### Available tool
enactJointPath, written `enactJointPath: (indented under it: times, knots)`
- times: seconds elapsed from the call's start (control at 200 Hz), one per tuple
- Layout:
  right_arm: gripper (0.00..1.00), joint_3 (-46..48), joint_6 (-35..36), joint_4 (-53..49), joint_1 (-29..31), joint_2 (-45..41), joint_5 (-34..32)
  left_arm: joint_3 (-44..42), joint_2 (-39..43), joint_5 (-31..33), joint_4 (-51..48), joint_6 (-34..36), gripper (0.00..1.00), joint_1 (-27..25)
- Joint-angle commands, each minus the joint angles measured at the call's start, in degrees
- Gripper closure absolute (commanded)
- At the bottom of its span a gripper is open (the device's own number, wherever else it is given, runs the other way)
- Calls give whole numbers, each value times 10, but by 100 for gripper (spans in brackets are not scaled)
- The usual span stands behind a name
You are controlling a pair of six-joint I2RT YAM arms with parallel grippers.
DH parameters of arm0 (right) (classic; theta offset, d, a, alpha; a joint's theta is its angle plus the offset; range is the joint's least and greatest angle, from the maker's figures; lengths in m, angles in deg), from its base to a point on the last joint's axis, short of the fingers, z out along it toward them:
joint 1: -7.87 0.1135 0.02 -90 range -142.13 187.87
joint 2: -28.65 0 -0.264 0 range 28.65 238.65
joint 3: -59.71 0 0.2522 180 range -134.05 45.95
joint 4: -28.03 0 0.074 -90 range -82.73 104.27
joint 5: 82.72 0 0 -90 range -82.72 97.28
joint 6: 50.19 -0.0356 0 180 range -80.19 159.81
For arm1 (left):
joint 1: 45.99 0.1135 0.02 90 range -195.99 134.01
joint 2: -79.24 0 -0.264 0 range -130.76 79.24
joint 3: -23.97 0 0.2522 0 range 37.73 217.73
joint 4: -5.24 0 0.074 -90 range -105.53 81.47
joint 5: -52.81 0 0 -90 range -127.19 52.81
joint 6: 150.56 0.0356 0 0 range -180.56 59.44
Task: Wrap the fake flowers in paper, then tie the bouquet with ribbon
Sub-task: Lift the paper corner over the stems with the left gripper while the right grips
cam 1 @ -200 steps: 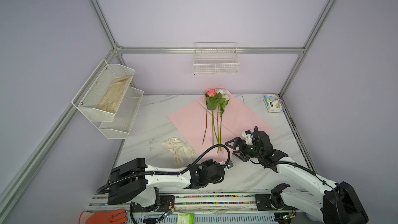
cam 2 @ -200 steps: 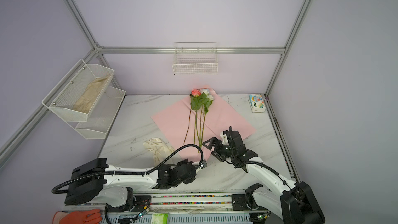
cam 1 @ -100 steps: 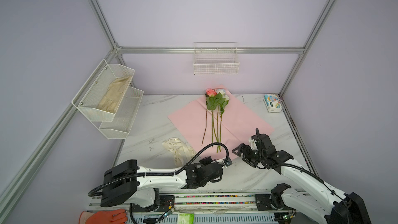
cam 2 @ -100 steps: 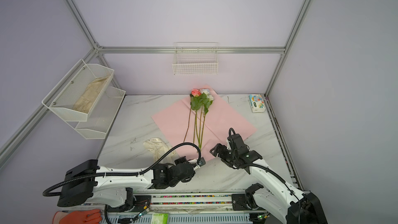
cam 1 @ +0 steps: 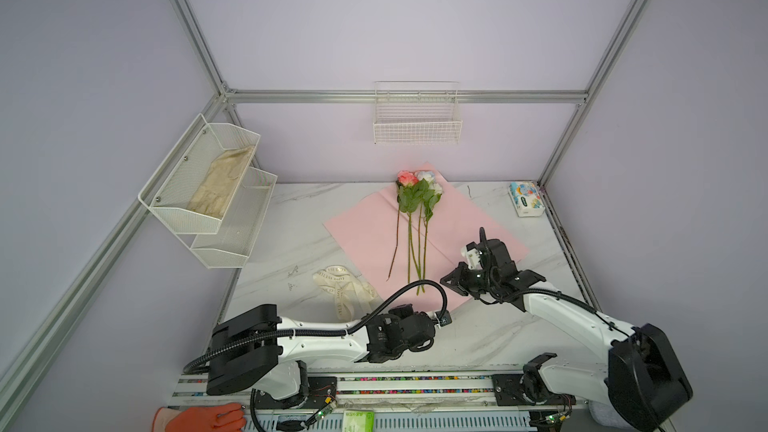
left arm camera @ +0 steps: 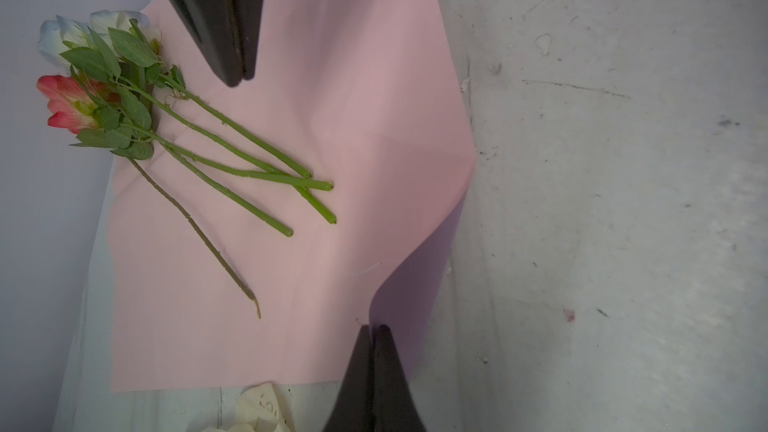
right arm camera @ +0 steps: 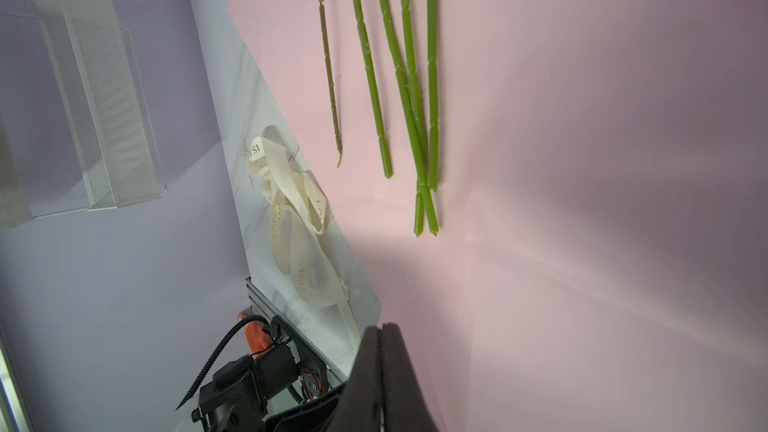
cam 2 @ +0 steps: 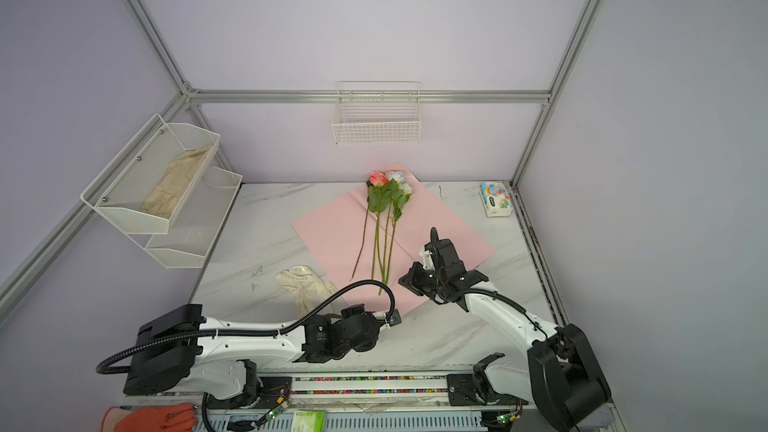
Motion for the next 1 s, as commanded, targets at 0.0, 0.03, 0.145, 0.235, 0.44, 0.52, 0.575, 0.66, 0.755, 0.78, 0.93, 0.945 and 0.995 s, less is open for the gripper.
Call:
enactJointPath:
  times: [0.0,0.03,0.145,0.235,0.44,0.52,0.575,0.66,0.755,0.78,0.93,0.945,0.995]
  knots:
    - [93,-1,16,80,3,32,65,50,-1,-4,8,7,100,1]
    - [93,-2,25,79,2,52,71,51,-3,-3,8,7,100,2]
    - [92,-8,62,65,3,115,84,52,-5,-3,7,6,100,2]
    - [92,-6,82,53,3,147,73,54,-6,-4,6,9,100,2]
    - [89,4,107,16,3,171,17,66,-4,2,1,32,100,3]
    - [88,-4,109,5,3,172,1,72,-9,3,-4,42,100,4]
    - [87,-14,114,-4,3,170,-2,77,-14,5,-9,46,100,6]
    - [86,-22,108,1,2,145,5,93,-21,5,-29,40,100,16]
    - [83,-31,97,-5,2,99,-27,109,-23,8,-35,42,100,27]
    - [83,-34,90,-13,1,87,-41,113,-23,6,-35,46,100,31]
    - [79,-28,44,-63,-2,-21,-181,145,-31,-19,-35,59,100,61]
    - [79,-24,39,-64,-3,-35,-189,149,-33,-24,-36,59,100,64]
    - [79,-12,18,-74,-3,-81,-219,159,-38,-35,-38,61,100,77]
